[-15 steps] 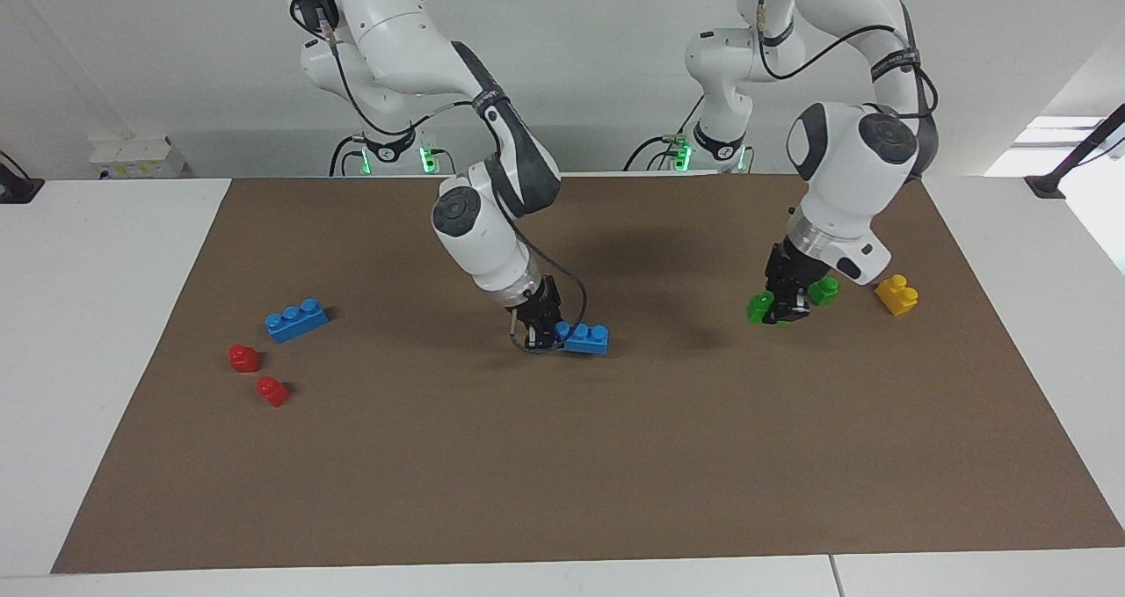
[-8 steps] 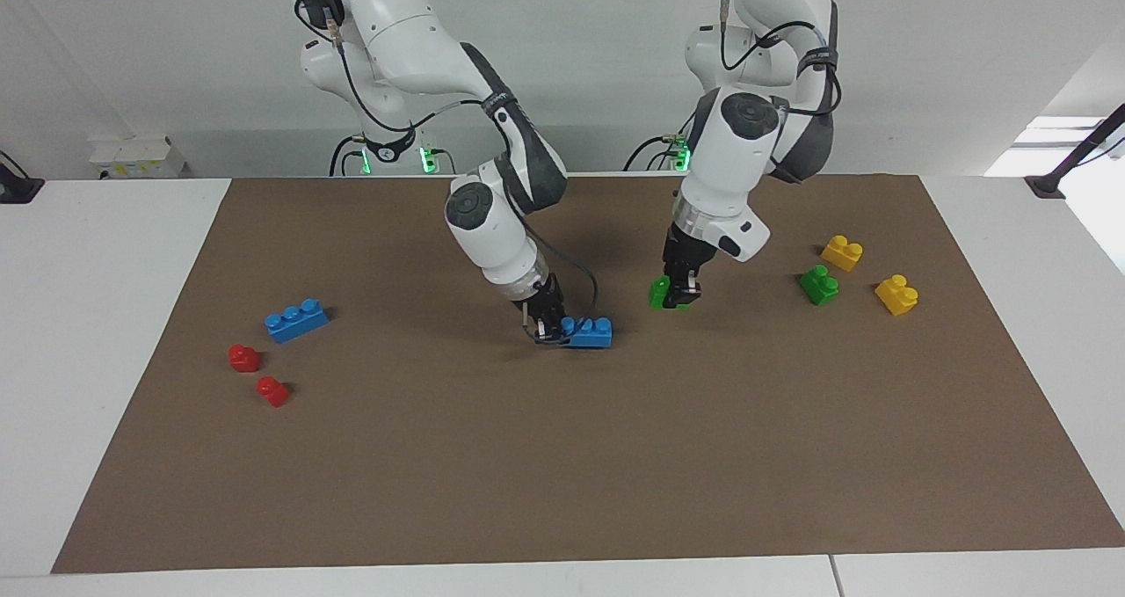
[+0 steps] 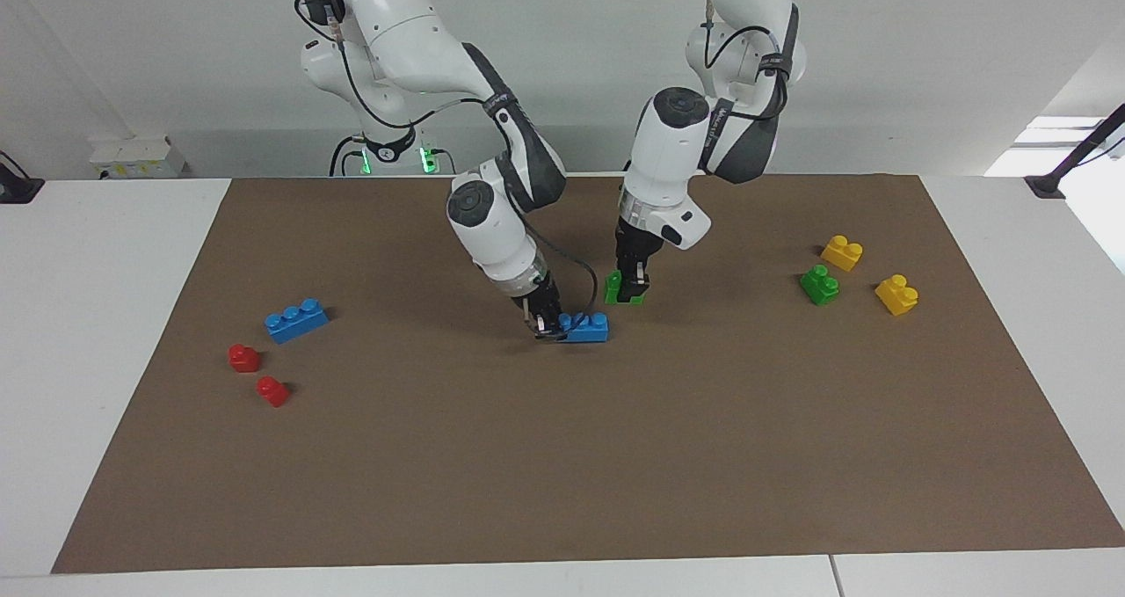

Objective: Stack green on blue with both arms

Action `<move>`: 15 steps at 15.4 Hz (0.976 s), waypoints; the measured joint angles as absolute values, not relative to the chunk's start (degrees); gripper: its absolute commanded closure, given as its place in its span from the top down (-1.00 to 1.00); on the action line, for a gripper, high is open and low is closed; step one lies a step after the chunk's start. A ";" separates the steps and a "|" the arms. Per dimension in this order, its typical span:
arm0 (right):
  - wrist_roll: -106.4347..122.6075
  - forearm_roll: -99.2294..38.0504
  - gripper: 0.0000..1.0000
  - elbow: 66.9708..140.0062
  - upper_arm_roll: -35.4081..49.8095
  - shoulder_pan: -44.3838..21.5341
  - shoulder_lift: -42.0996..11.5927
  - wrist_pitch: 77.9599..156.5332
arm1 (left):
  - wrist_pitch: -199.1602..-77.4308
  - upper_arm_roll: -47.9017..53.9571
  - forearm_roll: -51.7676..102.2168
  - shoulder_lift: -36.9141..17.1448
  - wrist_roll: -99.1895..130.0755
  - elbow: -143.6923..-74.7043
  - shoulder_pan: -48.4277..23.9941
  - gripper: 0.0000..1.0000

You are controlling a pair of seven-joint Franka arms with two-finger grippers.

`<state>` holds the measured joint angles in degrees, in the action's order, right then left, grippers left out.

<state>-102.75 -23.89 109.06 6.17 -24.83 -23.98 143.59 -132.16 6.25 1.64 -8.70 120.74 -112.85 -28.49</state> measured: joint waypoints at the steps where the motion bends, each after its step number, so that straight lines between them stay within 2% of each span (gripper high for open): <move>1: -102.57 -23.89 -1.00 109.38 6.17 -24.87 -23.89 143.90 | -132.97 6.23 1.39 -9.18 121.35 -112.85 -28.97 -1.00; 10: -101.67 -23.89 -1.00 110.50 6.17 -25.04 -23.60 145.29 | -135.55 6.20 -3.14 -15.21 127.65 -111.06 -32.33 -1.00; 15: -101.67 -23.89 -1.00 110.54 6.17 -25.05 -23.58 145.34 | -135.57 6.19 -3.26 -16.03 128.07 -110.22 -33.01 -1.00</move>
